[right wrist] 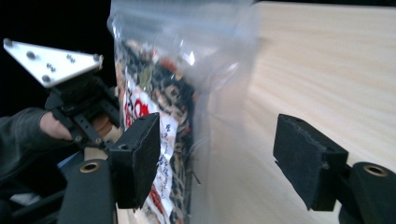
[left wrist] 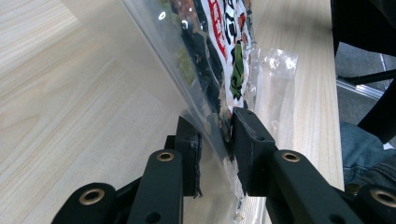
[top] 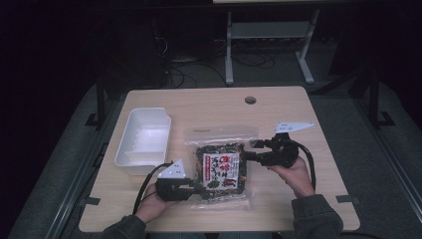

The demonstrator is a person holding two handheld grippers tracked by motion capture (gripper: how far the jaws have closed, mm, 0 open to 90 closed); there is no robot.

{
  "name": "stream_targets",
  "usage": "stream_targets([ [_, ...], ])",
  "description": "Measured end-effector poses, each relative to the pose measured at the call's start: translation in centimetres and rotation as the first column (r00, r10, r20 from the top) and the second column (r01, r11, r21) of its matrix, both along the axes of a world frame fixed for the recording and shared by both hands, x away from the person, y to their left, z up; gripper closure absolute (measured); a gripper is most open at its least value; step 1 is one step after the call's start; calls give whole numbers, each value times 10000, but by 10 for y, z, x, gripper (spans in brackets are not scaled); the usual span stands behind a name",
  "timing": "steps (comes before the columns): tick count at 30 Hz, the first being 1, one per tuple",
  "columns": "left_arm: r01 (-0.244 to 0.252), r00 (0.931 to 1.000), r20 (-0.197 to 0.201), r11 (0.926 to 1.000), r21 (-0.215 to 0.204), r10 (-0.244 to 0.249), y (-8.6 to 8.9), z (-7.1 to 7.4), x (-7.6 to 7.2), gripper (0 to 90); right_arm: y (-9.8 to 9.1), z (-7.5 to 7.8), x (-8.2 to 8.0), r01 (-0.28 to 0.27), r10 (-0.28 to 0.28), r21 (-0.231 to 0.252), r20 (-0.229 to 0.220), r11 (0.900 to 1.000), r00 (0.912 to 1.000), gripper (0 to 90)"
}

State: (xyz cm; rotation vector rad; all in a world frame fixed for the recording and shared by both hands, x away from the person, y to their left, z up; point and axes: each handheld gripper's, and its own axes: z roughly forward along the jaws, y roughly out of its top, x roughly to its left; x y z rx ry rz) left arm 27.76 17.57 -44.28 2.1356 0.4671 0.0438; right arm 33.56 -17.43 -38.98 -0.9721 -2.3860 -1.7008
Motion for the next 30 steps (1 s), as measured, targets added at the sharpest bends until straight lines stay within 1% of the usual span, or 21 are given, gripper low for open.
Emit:
stream_targets([
  [1, 14, 10000, 9, 10000, -5, -14, 0, 0, 0, 727, 3, -2, 1, -131, 131, -37, -79, 9999, 9999, 314],
  [2, 24, 10000, 5, 10000, -12, -24, 0, 0, 0, 728, 8, -5, 2, -376, 374, -127, -144, 9992, 9992, 327],
  [3, 24, 10000, 4, 10000, -27, -24, 0, 0, 0, 728, 10, -5, 2, -508, 505, -135, -183, 9986, 9986, 343],
  [4, 25, 10000, 9, 10000, -39, -25, 0, 0, -1, 728, 10, -5, 2, -508, 505, -135, -183, 9986, 9986, 343],
  [5, 30, 10000, 20, 10000, -38, -30, 0, 0, -1, 728, 13, -6, 2, -723, 721, -179, -126, 9972, 9973, 363],
  [6, 34, 10000, 23, 10000, -36, -34, 0, 1, -1, 728, 13, -6, 2, -723, 721, -179, -126, 9972, 9973, 363],
  [7, 32, 10000, 17, 10000, -43, -32, 0, 1, -1, 728, 15, -6, 0, -881, 880, -175, -80, 9960, 9961, 398],
  [9, 37, 10000, 5, 10000, -57, -37, 0, 1, -1, 728, 15, -6, 0, -945, 944, -165, -60, 9954, 9955, 411],
  [10, 45, 10000, 9, 10000, -64, -45, 0, 1, -1, 728, 16, -5, -1, -1090, 1091, -121, 24, 9940, 9940, 451],
  [11, 51, 10000, 19, 10000, -71, -50, 0, 1, -1, 728, 16, -5, -1, -1090, 1091, -121, 24, 9940, 9940, 451],
  [13, 56, 10000, 37, 10000, -71, -56, 0, 1, -1, 728, 17, -5, -2, -1304, 1304, -97, 43, 9914, 9915, 459],
  [17, 131, 9999, 92, 9999, -64, -130, 1, 1, -1, 730, 21, -4, -5, -1643, 1646, -193, 129, 9862, 9863, 538],
  [20, 172, 9998, 67, 9998, -90, -171, 2, 1, 0, 729, 21, -3, -6, -1961, 1962, -65, 143, 9806, 9805, 603],
  [21, 143, 9999, 67, 9998, -102, -142, 2, 1, 0, 728, 20, -2, -7, -2029, 2028, 43, 153, 9792, 9791, 659],
  [22, 154, 9999, 49, 9998, -155, -153, 2, 0, 0, 727, 20, -2, -7, -2088, 2086, 87, 173, 9779, 9778, 666],
  [25, 145, 9999, 78, 9998, -121, -144, 3, 0, 0, 721, 19, -1, -8, -2219, 2216, 142, 216, 9750, 9749, 690],
  [30, 61, 10000, 70, 9999, -113, -61, 4, 0, 1, 678, 19, 1, -11, -2492, 2482, 309, 313, 9680, 9682, 727],
])
